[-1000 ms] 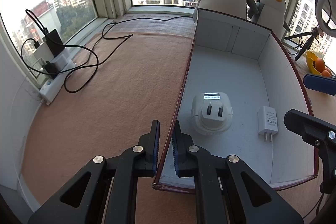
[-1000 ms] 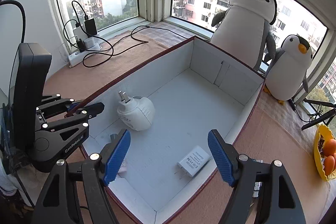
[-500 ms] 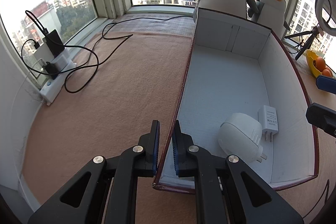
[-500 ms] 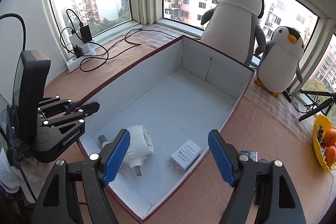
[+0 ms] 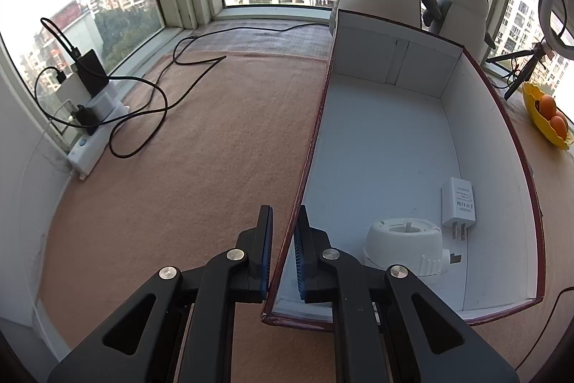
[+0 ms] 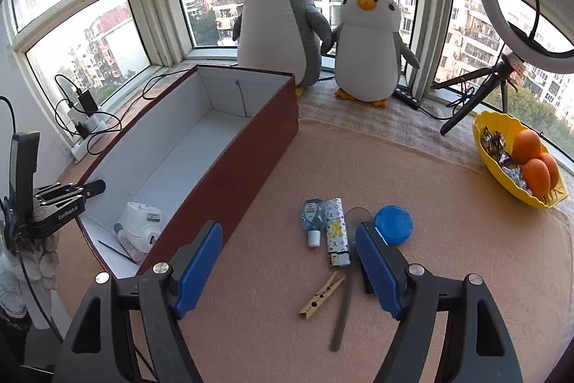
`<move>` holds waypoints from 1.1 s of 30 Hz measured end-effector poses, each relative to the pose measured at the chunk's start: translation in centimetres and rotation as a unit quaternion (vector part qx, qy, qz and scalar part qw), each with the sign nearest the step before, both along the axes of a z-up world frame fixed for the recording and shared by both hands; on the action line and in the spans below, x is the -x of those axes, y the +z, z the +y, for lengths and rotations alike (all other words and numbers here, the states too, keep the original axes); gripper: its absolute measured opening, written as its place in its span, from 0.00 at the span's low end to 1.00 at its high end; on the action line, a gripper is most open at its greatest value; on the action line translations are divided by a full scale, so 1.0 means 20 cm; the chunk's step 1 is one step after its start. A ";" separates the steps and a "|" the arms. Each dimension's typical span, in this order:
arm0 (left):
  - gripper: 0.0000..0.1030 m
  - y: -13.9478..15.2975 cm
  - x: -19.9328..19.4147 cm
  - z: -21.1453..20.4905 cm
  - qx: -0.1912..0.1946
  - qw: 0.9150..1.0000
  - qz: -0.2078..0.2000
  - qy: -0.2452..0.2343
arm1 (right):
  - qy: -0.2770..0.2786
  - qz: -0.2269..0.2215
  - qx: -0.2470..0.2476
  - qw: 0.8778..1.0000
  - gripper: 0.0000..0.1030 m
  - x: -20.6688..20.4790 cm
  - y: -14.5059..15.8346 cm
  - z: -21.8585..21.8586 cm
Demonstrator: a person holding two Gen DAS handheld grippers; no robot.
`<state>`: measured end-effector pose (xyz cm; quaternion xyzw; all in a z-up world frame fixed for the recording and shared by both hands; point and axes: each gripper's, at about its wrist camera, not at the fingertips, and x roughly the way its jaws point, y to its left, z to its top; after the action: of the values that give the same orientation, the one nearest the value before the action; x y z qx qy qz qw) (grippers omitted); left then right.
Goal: Organize rigid objects
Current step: 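Move the right gripper to the blue phone stand and grasp it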
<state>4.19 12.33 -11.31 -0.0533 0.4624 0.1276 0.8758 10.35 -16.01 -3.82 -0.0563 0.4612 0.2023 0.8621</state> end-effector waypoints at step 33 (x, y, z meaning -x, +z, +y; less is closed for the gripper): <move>0.16 0.00 0.00 -0.01 0.001 1.000 0.012 -0.003 | -0.003 0.103 0.059 0.993 0.64 -0.31 -0.47 -0.29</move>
<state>4.29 12.08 -11.31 -0.0511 0.4733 0.1250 0.8705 16.46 -21.80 -13.27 -0.0843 0.5590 0.1767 0.8057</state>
